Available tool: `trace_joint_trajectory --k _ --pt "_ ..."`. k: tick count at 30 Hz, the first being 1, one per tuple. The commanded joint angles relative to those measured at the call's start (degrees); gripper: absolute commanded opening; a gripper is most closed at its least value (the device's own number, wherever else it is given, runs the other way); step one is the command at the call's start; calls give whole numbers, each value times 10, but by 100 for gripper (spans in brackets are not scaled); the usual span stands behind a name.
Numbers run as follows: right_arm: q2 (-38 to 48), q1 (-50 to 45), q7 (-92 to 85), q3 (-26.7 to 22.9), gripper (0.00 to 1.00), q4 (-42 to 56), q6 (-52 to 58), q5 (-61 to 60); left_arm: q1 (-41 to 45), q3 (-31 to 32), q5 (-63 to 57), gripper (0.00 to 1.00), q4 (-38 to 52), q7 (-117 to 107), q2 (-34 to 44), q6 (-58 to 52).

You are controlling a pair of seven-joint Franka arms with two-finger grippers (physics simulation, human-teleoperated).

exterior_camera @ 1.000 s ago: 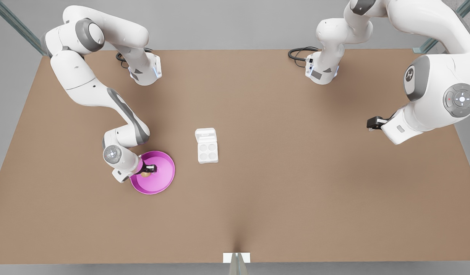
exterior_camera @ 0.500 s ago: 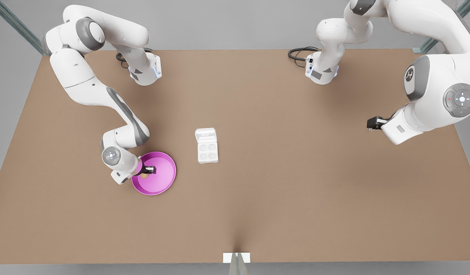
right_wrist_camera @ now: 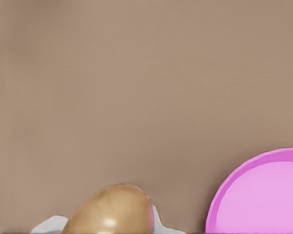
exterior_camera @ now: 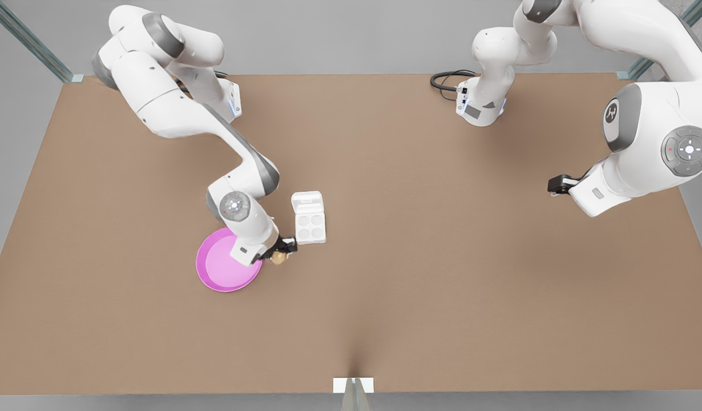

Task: Pack egg into the box and close the box lid

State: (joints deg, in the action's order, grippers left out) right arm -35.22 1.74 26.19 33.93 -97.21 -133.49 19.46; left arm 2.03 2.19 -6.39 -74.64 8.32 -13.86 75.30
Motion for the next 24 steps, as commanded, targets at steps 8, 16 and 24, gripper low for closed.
trace_joint_trajectory --k 8,16,24 --pt "32 -70 451 14 42 -90 7 4 0 0 0 100 0 0 0 0" --pt "57 -63 461 19 43 -158 2 5 0 0 0 100 0 0 0 0" --pt "57 -72 453 19 100 -84 69 7 0 0 0 100 -4 0 -1 3"
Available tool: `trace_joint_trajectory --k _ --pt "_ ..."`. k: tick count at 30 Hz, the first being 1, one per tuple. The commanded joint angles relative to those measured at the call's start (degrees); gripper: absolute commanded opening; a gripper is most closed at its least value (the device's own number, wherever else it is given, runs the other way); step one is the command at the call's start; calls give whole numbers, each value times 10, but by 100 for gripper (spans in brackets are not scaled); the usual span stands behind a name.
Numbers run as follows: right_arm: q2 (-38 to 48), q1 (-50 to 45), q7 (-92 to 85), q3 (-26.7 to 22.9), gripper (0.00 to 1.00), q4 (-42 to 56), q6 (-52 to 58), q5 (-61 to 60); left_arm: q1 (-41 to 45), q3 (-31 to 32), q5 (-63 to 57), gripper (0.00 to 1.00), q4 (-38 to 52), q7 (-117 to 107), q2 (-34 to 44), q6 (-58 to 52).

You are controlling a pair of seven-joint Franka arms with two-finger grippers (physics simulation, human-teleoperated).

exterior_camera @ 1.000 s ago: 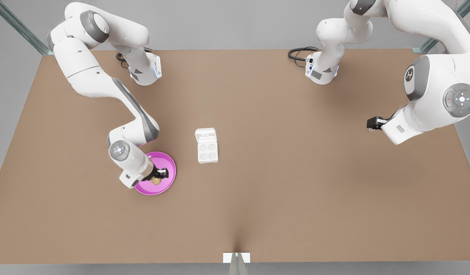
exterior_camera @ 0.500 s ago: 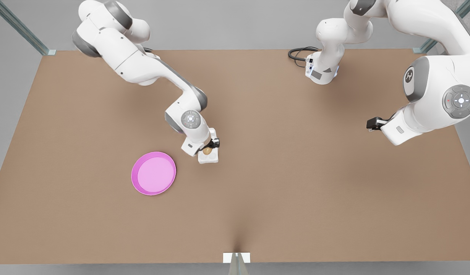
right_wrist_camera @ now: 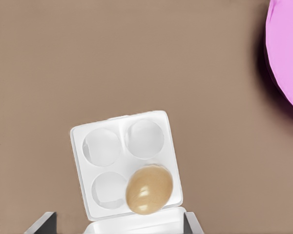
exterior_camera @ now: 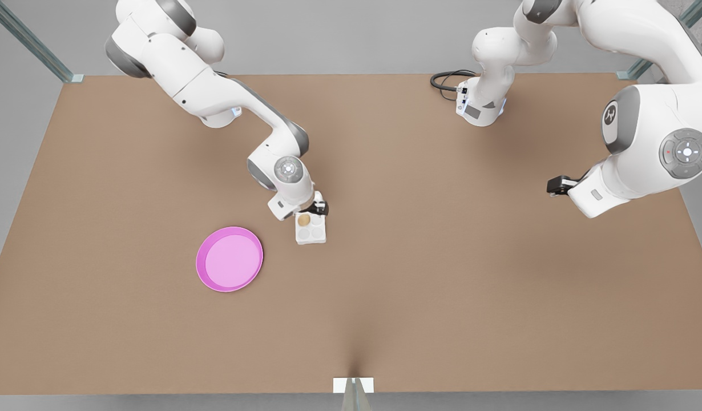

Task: Pack egg into the box and close the box lid

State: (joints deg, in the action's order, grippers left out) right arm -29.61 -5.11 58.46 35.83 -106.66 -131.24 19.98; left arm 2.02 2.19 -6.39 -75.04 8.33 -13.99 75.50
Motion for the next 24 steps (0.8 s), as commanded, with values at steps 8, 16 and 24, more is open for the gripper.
trace_joint_trajectory --k 8,16,24 --pt "224 72 -585 -273 100 204 417 -128 281 1 45 21 -117 -194 -62 -152" --pt "200 136 -569 -277 100 222 479 -136 529 1 228 21 -137 -907 -158 282" --pt "180 178 -565 -278 100 223 525 -109 562 2 229 21 -99 -999 -264 538"
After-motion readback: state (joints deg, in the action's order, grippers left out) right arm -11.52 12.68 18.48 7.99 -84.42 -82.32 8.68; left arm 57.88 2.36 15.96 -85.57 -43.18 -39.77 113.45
